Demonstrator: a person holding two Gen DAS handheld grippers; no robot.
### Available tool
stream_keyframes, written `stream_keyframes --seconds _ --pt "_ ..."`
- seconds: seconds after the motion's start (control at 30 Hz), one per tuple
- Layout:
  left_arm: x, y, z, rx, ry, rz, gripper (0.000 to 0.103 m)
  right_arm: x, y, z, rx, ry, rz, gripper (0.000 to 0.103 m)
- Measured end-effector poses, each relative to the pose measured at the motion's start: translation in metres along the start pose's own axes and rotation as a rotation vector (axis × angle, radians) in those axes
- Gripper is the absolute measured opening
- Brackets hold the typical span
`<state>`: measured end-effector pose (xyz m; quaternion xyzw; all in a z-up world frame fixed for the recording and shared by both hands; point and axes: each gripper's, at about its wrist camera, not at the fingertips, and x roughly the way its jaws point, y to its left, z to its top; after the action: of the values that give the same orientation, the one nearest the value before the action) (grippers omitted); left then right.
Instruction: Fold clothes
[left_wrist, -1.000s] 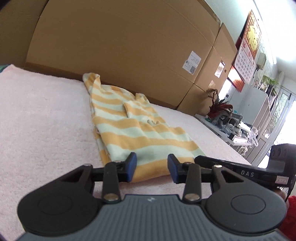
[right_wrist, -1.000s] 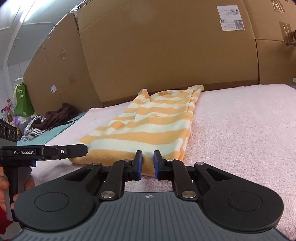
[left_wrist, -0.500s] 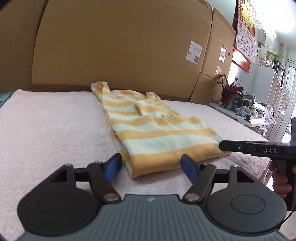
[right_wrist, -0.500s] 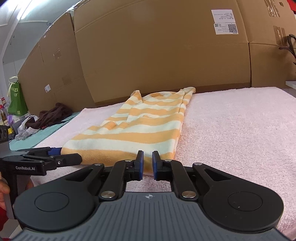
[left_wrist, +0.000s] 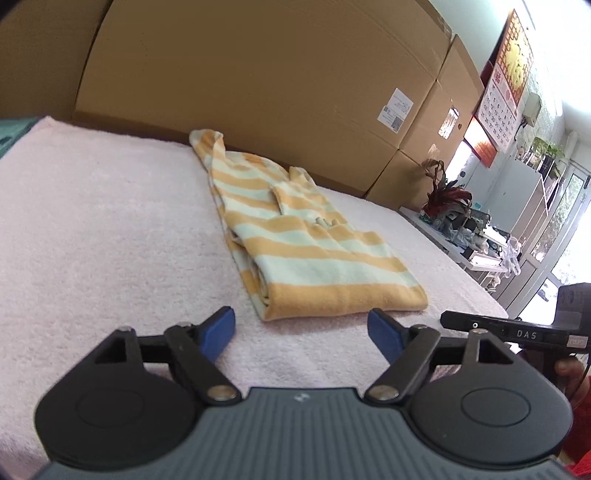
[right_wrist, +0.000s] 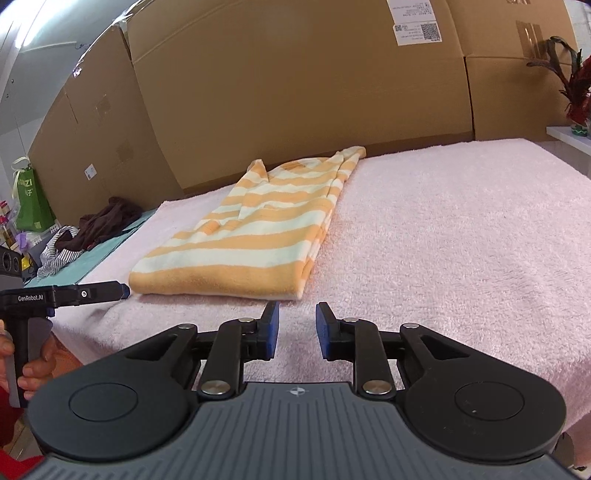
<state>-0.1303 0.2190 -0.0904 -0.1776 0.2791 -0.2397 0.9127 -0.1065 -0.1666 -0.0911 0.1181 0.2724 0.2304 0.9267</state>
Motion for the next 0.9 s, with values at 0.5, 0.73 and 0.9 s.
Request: stream_keyframes --seconds 0.5,0.73,0.9 --pt "0.017 0.010 0.018 -0.335 0.061 -0.148 0.102 0.025 -0.012 0.033 0.353 0.169 0.101 0.061" --pt "0.022 0.013 0.022 -0.344 0.023 -0.146 0.102 0.035 -0.028 0.036 0.521 0.137 0.121 0.056" --pt "0.021 0.023 0.024 -0.405 0.008 -0.214 0.102 0.029 -0.032 0.034 0.517 0.177 0.161 0.054"
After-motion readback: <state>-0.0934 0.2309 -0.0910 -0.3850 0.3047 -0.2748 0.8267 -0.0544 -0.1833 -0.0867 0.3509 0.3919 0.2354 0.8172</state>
